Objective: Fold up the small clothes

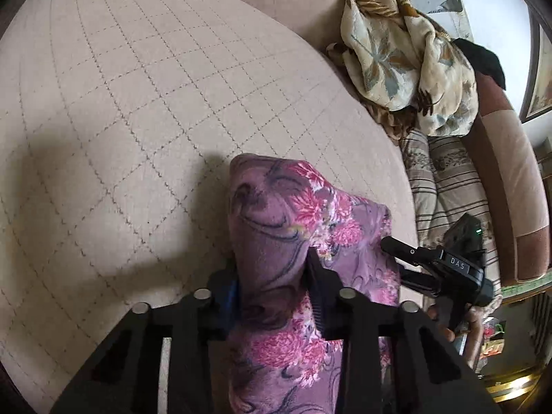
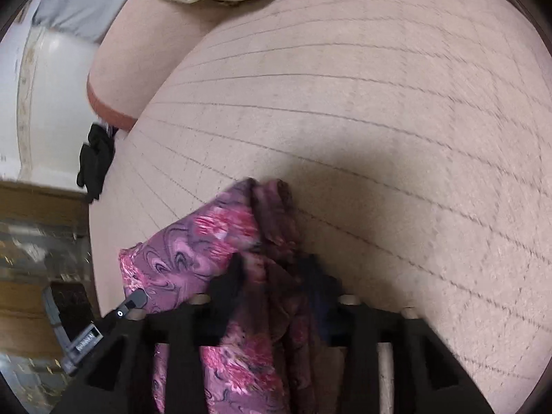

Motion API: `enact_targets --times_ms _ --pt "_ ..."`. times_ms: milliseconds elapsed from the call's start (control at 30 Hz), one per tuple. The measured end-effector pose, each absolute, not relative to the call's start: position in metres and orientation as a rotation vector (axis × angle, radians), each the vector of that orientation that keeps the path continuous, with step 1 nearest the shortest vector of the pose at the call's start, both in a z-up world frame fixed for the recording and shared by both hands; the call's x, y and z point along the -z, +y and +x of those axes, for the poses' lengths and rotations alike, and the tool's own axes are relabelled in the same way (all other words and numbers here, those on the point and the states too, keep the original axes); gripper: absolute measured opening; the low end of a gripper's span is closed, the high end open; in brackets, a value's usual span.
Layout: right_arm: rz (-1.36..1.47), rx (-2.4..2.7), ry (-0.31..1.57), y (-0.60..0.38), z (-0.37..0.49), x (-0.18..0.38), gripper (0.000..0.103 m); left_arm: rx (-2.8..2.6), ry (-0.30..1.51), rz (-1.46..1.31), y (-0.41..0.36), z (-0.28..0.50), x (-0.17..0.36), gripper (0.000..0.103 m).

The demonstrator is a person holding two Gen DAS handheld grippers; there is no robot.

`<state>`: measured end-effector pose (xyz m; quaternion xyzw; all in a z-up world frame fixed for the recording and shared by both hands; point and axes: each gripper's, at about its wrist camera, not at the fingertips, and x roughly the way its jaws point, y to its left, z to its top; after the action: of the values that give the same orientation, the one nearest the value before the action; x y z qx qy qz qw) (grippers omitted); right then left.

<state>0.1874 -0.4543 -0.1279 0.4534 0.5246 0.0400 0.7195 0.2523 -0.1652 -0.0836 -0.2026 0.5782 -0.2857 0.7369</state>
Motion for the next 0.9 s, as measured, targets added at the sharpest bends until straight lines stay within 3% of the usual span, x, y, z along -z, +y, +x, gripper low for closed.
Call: enact_targets --times_ms 33,67,100,133,167,367,567,600,667,733,800,900 --pt "1.015 -0.102 1.162 -0.456 0.187 0.131 0.064 0.636 1.27 -0.466 -0.162 0.252 0.083 0.026" --pt "1.004 -0.111 1.17 -0.454 0.189 0.133 0.055 0.642 1.27 -0.489 -0.159 0.251 0.082 0.024" --pt "0.985 -0.116 1.174 -0.452 0.19 0.134 0.039 0.658 1.264 -0.512 -0.156 0.25 0.078 0.024" --pt "0.998 -0.149 1.176 -0.449 0.192 0.135 0.029 0.667 1.247 -0.516 -0.154 0.248 0.072 0.023" --pt "1.001 -0.155 1.166 -0.447 0.193 0.133 0.027 0.685 1.223 -0.515 -0.152 0.245 0.063 0.023" --pt "1.014 -0.297 1.061 -0.428 0.218 0.09 0.022 0.696 1.139 -0.597 -0.108 0.251 0.014 0.023" --pt "0.875 -0.383 1.045 -0.375 0.302 0.055 0.023 0.547 1.177 -0.579 -0.06 0.323 -0.003 0.026" --pt "0.873 -0.387 1.053 -0.368 0.314 0.061 0.023 0.509 1.199 -0.556 -0.056 0.334 0.004 0.028" --pt "0.852 -0.366 1.112 -0.353 0.335 0.087 0.033 0.39 1.246 -0.481 -0.05 0.342 0.024 0.047" --pt "0.873 -0.307 1.217 -0.346 0.335 0.12 0.034 0.331 1.299 -0.45 -0.042 0.331 0.042 0.049" --pt "0.945 -0.332 1.168 -0.35 0.31 0.121 0.036 0.356 1.319 -0.463 -0.036 0.311 0.042 0.051" --pt "0.902 -0.313 1.067 -0.362 0.245 0.096 0.069 0.311 1.271 -0.37 -0.034 0.266 0.019 0.066"
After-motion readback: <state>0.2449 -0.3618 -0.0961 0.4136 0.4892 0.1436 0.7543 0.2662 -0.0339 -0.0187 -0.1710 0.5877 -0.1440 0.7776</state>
